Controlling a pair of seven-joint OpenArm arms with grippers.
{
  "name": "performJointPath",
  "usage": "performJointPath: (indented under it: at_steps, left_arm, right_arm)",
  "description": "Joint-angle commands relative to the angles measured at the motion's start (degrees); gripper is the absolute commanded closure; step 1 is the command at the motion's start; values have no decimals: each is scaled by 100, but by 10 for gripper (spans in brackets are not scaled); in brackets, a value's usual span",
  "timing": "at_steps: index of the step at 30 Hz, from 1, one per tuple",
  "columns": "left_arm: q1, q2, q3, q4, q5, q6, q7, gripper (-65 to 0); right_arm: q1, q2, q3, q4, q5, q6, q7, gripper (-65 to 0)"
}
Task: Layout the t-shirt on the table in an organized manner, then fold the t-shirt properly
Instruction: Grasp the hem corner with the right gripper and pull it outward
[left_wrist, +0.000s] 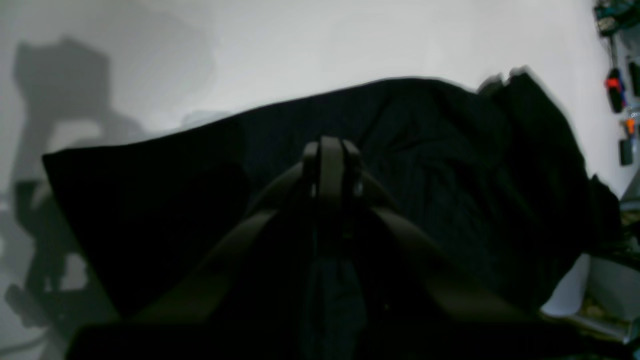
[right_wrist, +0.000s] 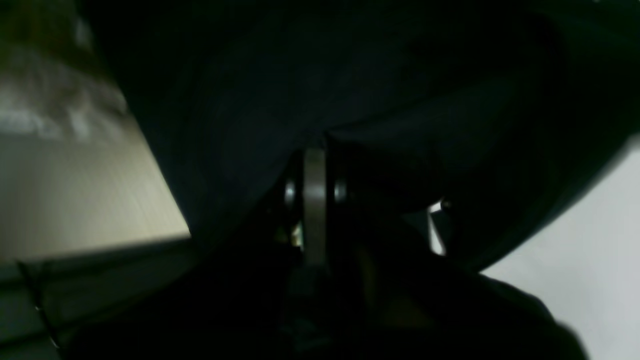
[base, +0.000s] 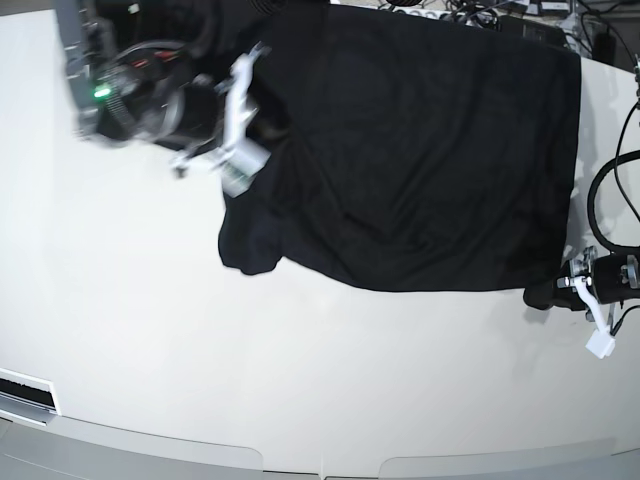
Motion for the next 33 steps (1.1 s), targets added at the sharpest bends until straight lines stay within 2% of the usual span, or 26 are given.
performJointPath:
  at_steps: [1, 2, 3, 6, 7, 8, 10, 15, 22, 25, 28, 31, 33]
  left_arm:
    - [-162, -129, -48, 70, -111, -47, -101, 0]
    - [-162, -129, -48, 70, -111, -47, -101, 0]
    - [-162, -129, -48, 70, -111, -47, -101, 0]
    - [-162, -129, -48, 70, -114, -47, -103, 0]
    - [-162, -129, -48, 70, -111, -47, -103, 0]
    - [-164, -129, -48, 70, -111, -47, -101, 0]
    - [-162, -129, -48, 70, -114, -47, -103, 0]
    - [-162, -129, -48, 70, -111, -47, -101, 0]
    - [-162, -127, -48, 70, -114, -47, -103, 0]
    - [-162, -125, -48, 70, -114, -47, -103, 0]
    - [-162, -129, -48, 70, -109, -47, -98, 0]
    - [-162, -129, -48, 70, -111, -47, -57, 0]
    - [-162, -127, -48, 70, -111, -47, -37, 0]
  right_arm:
    - [52, 35, -175, 72, -142, 30, 149, 0]
    - [72, 35, -367, 72, -354, 30, 166, -16]
    - [87, 37, -516, 72, -496, 30, 166, -63]
    - [114, 37, -678, 74, -654, -146, 186, -305]
    - [116, 37, -673, 85, -649, -179, 212, -367]
    - [116, 37, -649, 120, -649, -181, 251, -393]
    - [114, 37, -540, 264, -643, -262, 452, -392]
    - [116, 35, 83, 697, -588, -800, 1088, -392]
    - [424, 35, 800, 136, -649, -1523, 1287, -392]
    - [894, 35, 811, -745, -481, -1541, 1342, -392]
    - [1469, 33, 811, -1729, 50, -1255, 1331, -392]
    - [1985, 15, 870, -2579, 857, -1097, 1314, -392]
    - [2256, -138, 1060, -3064, 1075, -905, 1158, -392]
